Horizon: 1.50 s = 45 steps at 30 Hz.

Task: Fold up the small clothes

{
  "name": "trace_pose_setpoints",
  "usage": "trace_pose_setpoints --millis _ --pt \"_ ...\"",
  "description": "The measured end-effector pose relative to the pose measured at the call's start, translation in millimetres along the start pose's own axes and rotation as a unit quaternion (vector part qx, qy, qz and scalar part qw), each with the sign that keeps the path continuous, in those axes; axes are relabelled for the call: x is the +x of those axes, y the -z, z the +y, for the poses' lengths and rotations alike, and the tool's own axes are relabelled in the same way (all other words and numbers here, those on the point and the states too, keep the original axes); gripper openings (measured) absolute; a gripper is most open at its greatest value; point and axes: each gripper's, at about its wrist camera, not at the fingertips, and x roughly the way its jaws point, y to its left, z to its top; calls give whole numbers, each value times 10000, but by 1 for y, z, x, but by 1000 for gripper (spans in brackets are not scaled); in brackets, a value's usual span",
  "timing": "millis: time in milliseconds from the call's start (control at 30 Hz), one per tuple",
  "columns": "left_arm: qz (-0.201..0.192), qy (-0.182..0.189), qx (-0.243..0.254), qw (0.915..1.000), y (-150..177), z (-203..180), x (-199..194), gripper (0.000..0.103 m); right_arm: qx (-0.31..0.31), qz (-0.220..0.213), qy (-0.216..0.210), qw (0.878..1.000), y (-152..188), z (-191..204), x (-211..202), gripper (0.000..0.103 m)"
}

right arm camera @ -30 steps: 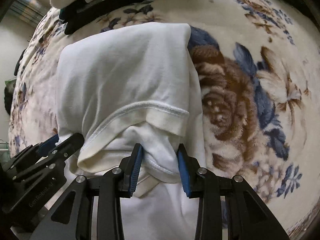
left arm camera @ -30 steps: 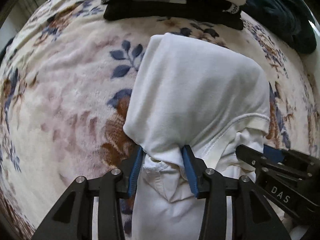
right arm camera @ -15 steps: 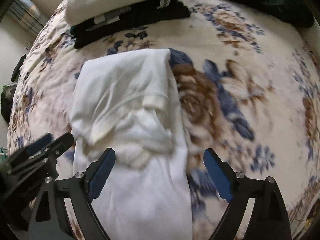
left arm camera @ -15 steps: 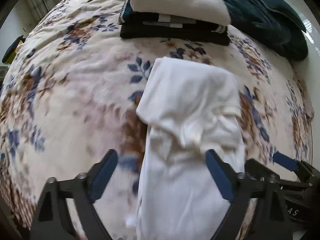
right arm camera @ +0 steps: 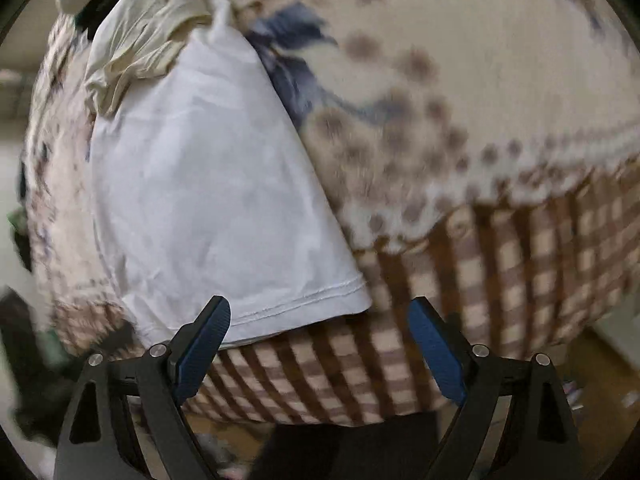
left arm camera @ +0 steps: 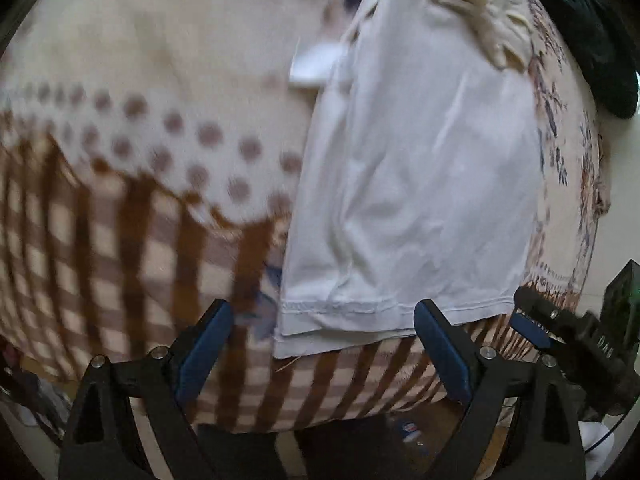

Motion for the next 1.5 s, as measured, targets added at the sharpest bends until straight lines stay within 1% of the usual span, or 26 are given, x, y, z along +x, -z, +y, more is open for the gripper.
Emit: trace_pose_setpoints --millis 67,200,233,267,300,333,367,400,433,500,633,767,833,933,1033,1100,1133,1167,1200,1233,1267,1300,1333,1400,1433,1500 --pt "-104 33 20 9999 1 -2 7 92 146 -22 -382 9992 -2 -9 9 92" --pt "-275 251 -150 9992 -1 -2 11 92 412 -29 -736 9964 -8 -23 22 90" --pt "-309 252 -140 9991 -1 -4 11 87 470 -36 -788 9958 -10 -25 23 88" --pt "-348 242 -116 9990 -1 -4 10 71 515 -78 -854 9950 -11 -27 23 81" --pt "-411 305 -57 9987 0 -6 7 56 494 -123 -857 9950 -15 -28 23 62" --pt "-455 327 0 9984 0 -8 5 17 380 -175 -819 9958 -16 -26 21 47" --pt "-463 380 105 9982 0 -13 3 7 309 -175 -762 9965 -16 -25 20 16" --pt "-482 497 211 9974 1 -19 -1 6 271 -144 -807 9963 -14 -23 18 9" --pt "-534 556 269 9967 1 -22 -6 6 266 -134 -869 9958 -17 -20 15 9" --pt "-638 633 397 9952 -2 -29 -16 5 201 -142 -958 9951 -14 -16 4 6" --pt "-813 1262 8 9887 -12 -36 -54 5 203 -172 -1226 9921 -18 -4 -29 5" --pt "-1049 2229 -648 9670 -48 -41 -98 5 138 -286 -1567 9871 -48 9 -78 5" --pt "-1185 2609 -843 9543 -79 -47 -117 5 65 -417 -1749 9837 -73 24 -101 5" --pt "-1519 2859 -982 9410 -140 -53 -137 5 -17 -652 -1848 9806 -122 55 -122 5" --pt "-1803 2834 -933 9373 -198 -62 -143 6 -97 -1024 -1773 9788 -182 87 -131 5" --pt "-1768 2817 -950 9383 -244 -62 -134 10 -125 -1178 -1765 9772 -227 108 -127 5" --pt "-1693 2936 -1062 9348 -261 -57 -125 25 -116 -1217 -1830 9755 -246 117 -122 5" --pt "-1583 2996 -1191 9333 -271 -46 -118 46 -146 -1172 -1906 9745 -269 125 -115 5" --pt "-1502 3000 -1370 9320 -280 -37 -113 55 -162 -1097 -1901 9755 -281 129 -110 6" --pt "-1528 3098 -1540 9257 -285 -26 -110 64 -169 -1012 -1889 9766 -292 130 -106 6" --pt "-1589 3174 -1597 9211 -286 -19 -112 65 -177 -954 -1907 9768 -299 128 -104 7" --pt "-1667 3205 -1600 9186 -283 -15 -113 65 -214 -922 -1919 9768 -302 125 -105 14" --pt "-1756 3081 -1503 9229 -278 -11 -116 69 -266 -926 -1909 9769 -302 120 -107 20" --pt "-1838 2743 -1297 9350 -272 -11 -119 72 -348 -947 -1860 9773 -295 107 -107 44" --pt "-1854 2449 -1089 9454 -270 -15 -116 73 -394 -904 -1832 9781 -292 102 -104 47" --pt "-1781 2082 -797 9584 -275 -24 -103 73 -555 -767 -1782 9794 -289 98 -93 50"
